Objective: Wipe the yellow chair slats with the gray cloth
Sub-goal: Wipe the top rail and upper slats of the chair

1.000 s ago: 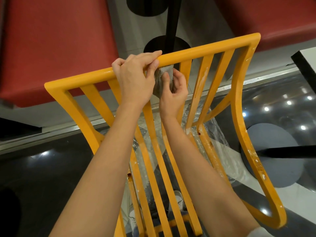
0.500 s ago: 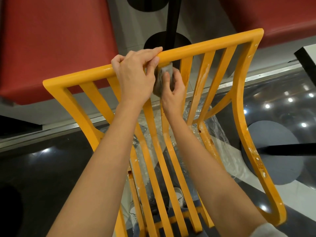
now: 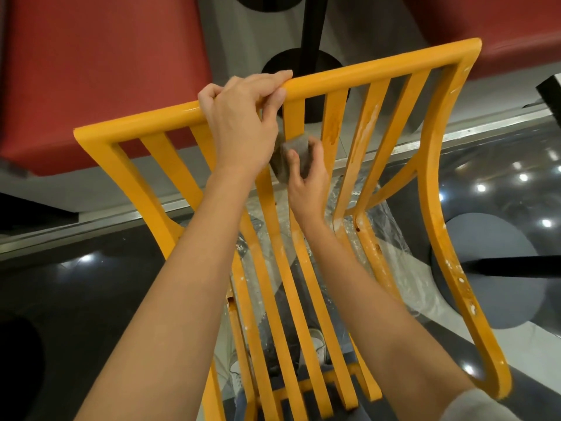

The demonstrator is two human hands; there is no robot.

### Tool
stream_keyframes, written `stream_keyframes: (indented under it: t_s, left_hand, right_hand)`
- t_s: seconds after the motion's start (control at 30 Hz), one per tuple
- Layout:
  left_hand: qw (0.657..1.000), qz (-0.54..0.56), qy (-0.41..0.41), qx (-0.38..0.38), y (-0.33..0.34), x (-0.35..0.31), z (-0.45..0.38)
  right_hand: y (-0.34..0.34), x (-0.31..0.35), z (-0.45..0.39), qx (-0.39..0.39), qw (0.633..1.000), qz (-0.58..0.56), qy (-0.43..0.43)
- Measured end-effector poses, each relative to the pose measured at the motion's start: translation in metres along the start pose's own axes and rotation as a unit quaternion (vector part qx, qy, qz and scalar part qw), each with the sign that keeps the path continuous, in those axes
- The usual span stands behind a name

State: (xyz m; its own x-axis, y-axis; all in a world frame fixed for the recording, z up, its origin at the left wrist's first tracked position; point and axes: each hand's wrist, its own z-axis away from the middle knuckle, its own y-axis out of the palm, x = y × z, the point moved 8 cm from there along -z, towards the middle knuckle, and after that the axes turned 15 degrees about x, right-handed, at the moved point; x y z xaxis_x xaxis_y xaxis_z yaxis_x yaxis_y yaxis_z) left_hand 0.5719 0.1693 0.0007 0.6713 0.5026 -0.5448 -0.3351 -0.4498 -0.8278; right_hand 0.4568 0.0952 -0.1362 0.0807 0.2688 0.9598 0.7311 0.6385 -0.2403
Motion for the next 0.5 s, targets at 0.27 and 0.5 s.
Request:
stream_keyframes:
  t_s: [0.27,0.5]
  left_hand:
    - [1.0,-0.021,0.006,-0.017,0.005,0.004,-0.001]
    - [0.999,-0.033,0.007,-0.014,0.003,0.002,-0.003]
  right_hand:
    - [0.019,-0.129,0.059,0.093,0.983,0.041,0.155]
    - [0.006,-0.067,0.025,0.042,0.997,0.003,0.066]
